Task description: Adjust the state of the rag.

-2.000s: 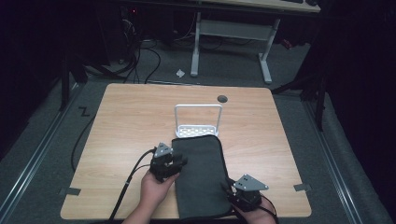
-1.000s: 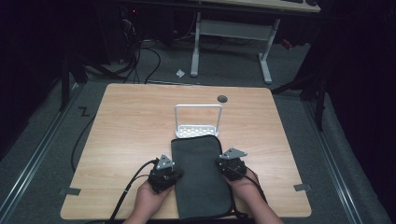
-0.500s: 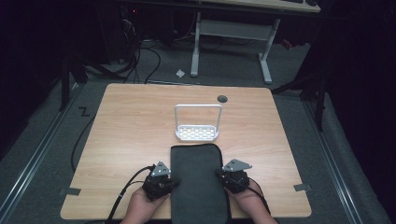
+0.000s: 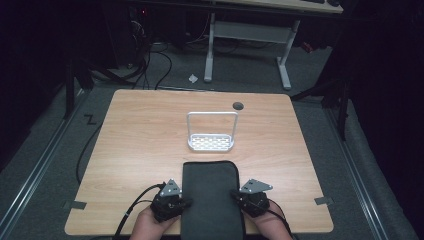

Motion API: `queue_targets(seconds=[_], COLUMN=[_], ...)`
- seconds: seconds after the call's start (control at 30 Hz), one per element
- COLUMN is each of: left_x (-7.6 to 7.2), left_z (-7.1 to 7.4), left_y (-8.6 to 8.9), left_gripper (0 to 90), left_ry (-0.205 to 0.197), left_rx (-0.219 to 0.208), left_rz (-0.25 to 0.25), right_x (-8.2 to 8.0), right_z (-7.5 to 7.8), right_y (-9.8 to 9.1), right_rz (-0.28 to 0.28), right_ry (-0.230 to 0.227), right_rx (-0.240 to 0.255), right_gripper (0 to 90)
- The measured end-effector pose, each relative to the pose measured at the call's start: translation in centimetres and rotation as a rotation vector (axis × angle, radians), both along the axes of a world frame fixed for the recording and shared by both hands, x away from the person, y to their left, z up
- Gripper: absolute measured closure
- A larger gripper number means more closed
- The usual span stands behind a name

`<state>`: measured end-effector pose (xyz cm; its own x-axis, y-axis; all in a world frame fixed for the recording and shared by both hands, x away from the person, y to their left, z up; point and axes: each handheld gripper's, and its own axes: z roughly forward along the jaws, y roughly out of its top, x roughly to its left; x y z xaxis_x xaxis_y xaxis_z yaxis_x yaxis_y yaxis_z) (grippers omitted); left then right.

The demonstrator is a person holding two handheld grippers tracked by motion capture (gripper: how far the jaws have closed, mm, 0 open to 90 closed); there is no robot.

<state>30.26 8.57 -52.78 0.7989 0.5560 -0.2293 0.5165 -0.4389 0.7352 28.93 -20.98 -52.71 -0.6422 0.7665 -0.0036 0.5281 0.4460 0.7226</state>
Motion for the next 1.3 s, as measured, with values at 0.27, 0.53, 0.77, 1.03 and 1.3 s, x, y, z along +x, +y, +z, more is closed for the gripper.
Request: queue_targets(seconds=[0.27,0.53,0.77,1.03,1.3], left_x=[2.9,7.2,8.8,8.4,8.3], left_z=[1.5,0.5,-0.7,-0.8,-0.9], left_y=[2.0,1.7,0.4,-0.7,-0.7], left_gripper=[65.8,43.8,45.5,71.7,80.2], left_ry=[-0.033,0.026,0.036,-0.020,-0.013], left_rx=[-0.068,-0.076,-0.080,-0.023,-0.029], left_rz=[0.175,0.297,0.339,0.312,0.297], right_x=[0.0,0.2,0.2,0.1,0.5], right_z=[0.0,0.0,-0.1,-0.1,1.0], right_y=[0.0,0.0,-0.1,-0.1,0.1], right_rz=[0.003,0.010,0.015,0.019,-0.028], right_ry=[0.000,0.001,0.002,-0.002,-0.055], right_rx=[0.004,0.010,0.012,0.010,0.040], right_gripper=[86.0,85.7,85.3,84.0,74.8])
